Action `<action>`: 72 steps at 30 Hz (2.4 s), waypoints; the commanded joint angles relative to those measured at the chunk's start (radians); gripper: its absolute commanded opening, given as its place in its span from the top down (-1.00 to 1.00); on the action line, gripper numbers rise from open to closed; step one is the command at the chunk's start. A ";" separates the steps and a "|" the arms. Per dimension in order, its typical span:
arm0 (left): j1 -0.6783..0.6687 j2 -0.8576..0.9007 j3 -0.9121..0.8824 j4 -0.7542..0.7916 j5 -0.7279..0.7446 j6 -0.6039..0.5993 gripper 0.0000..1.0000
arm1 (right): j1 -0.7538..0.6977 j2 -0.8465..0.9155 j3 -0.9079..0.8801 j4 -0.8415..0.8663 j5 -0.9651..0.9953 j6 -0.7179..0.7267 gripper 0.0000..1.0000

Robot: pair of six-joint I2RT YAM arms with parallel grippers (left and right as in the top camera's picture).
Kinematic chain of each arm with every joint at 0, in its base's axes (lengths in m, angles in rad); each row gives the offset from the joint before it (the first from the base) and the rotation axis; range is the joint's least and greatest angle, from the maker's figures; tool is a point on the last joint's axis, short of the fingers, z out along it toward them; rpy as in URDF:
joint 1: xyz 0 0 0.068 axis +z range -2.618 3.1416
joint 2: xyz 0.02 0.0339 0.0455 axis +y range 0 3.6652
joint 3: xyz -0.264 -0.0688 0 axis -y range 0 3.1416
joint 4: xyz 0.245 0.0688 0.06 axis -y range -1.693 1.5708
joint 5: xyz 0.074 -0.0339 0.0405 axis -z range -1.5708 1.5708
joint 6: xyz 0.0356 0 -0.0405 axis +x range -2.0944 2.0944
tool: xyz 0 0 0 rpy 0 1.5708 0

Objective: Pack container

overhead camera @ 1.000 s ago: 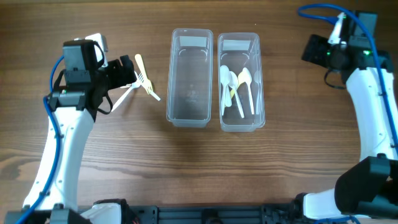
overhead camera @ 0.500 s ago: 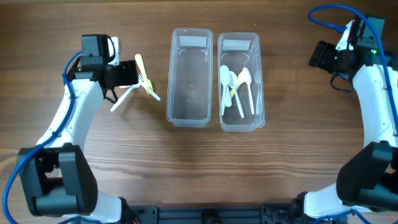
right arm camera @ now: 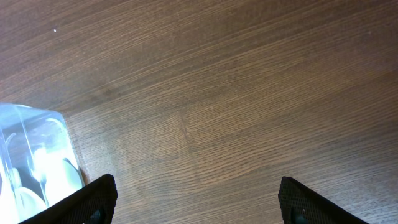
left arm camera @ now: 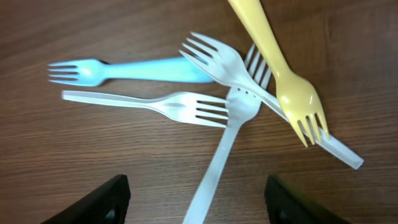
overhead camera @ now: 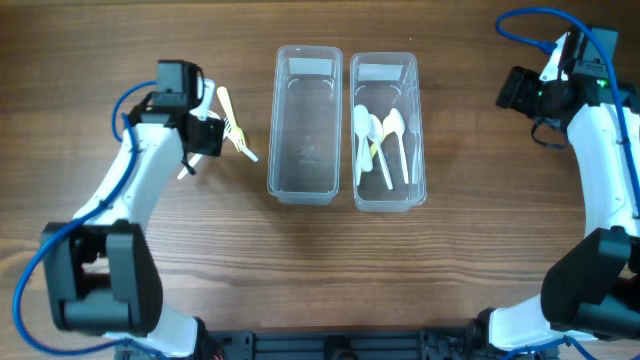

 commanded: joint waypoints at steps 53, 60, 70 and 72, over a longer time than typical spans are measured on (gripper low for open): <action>-0.024 -0.115 0.195 -0.284 -0.050 0.027 0.92 | 0.002 0.013 -0.004 -0.005 -0.016 0.003 -0.64; -0.134 -0.135 0.242 -0.249 0.075 0.011 0.92 | 0.002 0.013 -0.004 -0.009 -0.016 0.002 -0.64; -0.356 -0.002 0.257 -0.037 0.143 -0.322 0.92 | 0.002 0.013 -0.004 -0.010 -0.017 0.004 -0.64; -0.356 0.038 0.257 -0.019 0.192 -0.323 0.87 | 0.002 0.013 -0.004 -0.010 -0.019 0.004 -0.64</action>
